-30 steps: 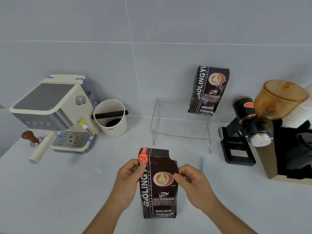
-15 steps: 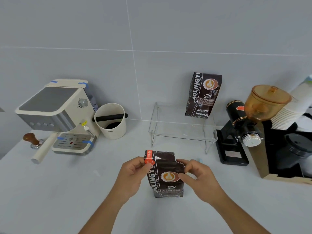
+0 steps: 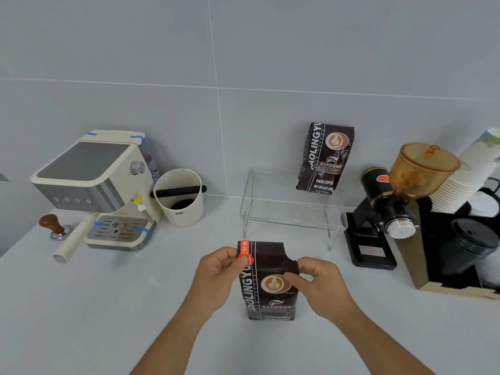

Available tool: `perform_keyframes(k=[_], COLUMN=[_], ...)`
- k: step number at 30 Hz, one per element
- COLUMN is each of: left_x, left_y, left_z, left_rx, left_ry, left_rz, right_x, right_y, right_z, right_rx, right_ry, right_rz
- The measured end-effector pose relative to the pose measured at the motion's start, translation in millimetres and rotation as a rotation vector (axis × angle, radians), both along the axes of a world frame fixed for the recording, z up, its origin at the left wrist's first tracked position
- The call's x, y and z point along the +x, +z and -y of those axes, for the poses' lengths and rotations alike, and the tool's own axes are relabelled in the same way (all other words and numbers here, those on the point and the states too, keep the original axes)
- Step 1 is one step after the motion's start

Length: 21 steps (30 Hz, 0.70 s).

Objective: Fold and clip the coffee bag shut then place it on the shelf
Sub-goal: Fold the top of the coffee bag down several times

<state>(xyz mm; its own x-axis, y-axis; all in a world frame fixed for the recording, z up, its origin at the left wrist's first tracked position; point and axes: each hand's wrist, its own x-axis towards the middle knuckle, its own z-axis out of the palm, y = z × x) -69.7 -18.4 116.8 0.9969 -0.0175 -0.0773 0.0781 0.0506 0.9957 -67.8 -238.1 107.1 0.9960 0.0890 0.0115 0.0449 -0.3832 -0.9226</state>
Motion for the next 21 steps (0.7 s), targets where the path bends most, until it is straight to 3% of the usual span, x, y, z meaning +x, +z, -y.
perform_keyframes(k=[7, 11, 21], left_x=[1, 3, 6], left_y=[5, 3, 10], left_z=[0, -2, -15], left_rx=[0.028, 0.254, 0.646], left_ry=[0.028, -0.003, -0.038], left_rz=[0.056, 0.21, 0.368], right_x=[-3, -3, 0], right_y=[24, 31, 30], right_z=[-6, -15, -20], right_rx=[0.034, -0.049, -0.162], right_ry=[0.029, 0.045, 0.006], right_rz=[0.079, 0.173, 0.213])
